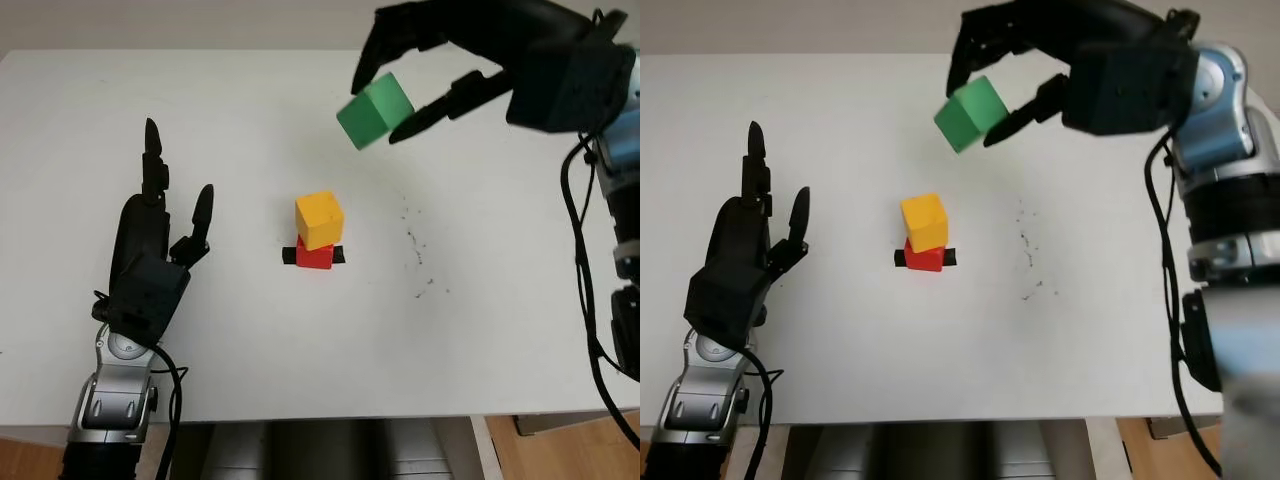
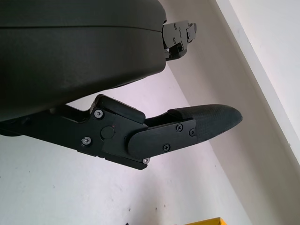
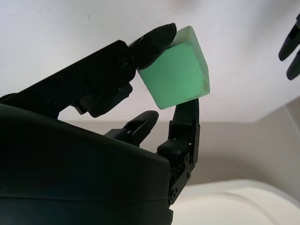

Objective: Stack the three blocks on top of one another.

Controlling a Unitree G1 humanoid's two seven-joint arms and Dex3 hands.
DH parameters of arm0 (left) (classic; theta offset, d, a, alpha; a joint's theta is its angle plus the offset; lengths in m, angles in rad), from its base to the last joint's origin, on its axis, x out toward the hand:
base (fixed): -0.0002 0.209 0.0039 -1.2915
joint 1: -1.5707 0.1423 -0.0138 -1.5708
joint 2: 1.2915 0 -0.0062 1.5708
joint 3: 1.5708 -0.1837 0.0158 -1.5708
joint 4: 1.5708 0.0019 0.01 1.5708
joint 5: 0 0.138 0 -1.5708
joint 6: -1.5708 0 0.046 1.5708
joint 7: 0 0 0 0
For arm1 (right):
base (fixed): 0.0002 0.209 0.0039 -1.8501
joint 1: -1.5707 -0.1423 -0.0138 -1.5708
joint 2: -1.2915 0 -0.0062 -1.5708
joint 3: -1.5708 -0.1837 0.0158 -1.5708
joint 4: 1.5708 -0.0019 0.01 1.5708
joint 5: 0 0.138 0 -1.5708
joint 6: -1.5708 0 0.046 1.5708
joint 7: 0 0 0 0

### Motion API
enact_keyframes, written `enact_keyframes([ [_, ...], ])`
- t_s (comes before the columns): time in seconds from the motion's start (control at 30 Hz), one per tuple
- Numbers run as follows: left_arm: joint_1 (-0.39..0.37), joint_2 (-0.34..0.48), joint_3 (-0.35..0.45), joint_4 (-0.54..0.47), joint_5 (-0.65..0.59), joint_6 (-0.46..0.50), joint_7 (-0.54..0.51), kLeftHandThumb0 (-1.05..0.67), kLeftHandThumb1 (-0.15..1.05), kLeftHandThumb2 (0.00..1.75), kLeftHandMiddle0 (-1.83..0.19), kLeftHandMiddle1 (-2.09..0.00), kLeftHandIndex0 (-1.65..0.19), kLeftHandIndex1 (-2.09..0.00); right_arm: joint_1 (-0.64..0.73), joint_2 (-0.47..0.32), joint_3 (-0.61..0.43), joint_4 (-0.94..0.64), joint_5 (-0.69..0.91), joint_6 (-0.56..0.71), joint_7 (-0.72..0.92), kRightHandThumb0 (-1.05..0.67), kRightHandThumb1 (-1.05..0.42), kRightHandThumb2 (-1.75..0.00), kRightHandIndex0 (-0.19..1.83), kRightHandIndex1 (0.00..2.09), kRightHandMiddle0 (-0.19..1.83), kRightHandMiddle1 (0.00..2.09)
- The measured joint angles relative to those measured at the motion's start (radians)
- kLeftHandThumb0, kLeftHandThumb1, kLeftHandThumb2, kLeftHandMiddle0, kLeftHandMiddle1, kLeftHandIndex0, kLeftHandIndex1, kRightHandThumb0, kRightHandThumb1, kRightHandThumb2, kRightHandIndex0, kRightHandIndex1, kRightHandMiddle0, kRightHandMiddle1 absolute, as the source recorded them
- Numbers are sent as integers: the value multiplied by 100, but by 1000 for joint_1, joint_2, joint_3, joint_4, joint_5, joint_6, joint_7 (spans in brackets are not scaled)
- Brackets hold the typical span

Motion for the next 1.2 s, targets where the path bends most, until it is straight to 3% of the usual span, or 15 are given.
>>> enact_keyframes([
  [0.3, 3, -6, 0, -1, 3, -2, 2, -77, 105, 66, 19, 0, 19, 0, -124, 66, 54, 165, -23, 2, 137, -49, -88, -6, 61, 11, 53, 153],
  [0.43, 3, -8, 0, -2, 9, -2, 5, -77, 105, 66, 19, 0, 19, 0, -165, 93, 89, 193, -61, -9, 168, -54, -87, -5, 62, 14, 55, 150],
  [0.8, 4, -8, -1, -2, 7, 1, 5, -77, 105, 65, 19, -1, 19, -1, -174, 147, 149, 226, -101, -38, 236, -53, -85, -5, 60, 16, 61, 137],
  [1.2, 4, -14, -2, -2, 10, 1, 9, -78, 105, 65, 19, -1, 19, -2, -173, 181, 160, 226, -90, -17, 305, -49, -86, -6, 55, 17, 54, 148],
])
